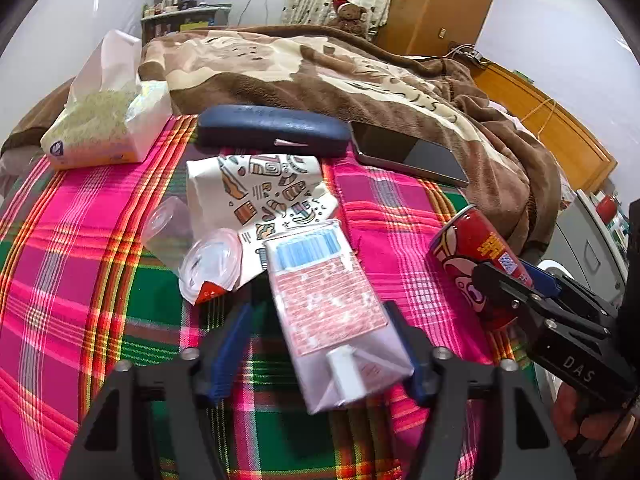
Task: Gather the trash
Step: 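Grasp the red drink can with the right gripper, then grasp the pink-white milk carton with the left gripper while the right holds the can, then carry the carton and red can over the wastebasket with both grippers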
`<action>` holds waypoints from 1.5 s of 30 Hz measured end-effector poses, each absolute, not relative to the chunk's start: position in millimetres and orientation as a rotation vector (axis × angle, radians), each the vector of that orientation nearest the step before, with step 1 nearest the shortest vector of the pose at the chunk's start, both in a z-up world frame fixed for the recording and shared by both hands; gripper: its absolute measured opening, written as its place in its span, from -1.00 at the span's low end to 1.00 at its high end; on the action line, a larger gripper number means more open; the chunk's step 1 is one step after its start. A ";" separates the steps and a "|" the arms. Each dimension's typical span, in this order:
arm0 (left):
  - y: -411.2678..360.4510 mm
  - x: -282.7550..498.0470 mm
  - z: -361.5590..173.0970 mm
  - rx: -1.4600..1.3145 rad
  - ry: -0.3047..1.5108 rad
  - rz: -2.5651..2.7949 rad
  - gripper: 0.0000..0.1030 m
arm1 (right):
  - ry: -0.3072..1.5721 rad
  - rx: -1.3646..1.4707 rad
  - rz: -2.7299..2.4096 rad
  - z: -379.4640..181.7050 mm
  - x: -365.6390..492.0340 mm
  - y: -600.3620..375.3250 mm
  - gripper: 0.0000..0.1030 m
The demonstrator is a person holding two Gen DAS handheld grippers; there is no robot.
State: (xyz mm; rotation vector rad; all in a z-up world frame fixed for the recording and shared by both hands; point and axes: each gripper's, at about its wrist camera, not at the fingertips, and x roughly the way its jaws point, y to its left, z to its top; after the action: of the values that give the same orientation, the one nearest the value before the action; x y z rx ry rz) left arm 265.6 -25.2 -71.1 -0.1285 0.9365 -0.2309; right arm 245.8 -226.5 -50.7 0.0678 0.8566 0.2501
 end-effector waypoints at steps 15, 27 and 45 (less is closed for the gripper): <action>-20.0 257.9 -66.5 -0.131 0.919 -0.226 -0.25 | 0.850 0.082 0.235 -51.1 241.6 -225.5 0.11; -20.2 230.1 -51.1 -0.128 0.888 -0.247 -0.25 | 0.837 0.144 0.227 -46.3 224.9 -230.5 0.09; -41.6 173.7 -24.9 -0.083 0.848 -0.294 -0.25 | 0.813 0.158 0.221 -33.6 185.9 -235.2 0.06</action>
State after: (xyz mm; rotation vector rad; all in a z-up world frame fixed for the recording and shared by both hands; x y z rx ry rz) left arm 173.7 -41.6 -24.9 -0.0826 0.8481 -0.2936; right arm 185.9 -235.2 -33.6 0.1576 0.8132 0.2214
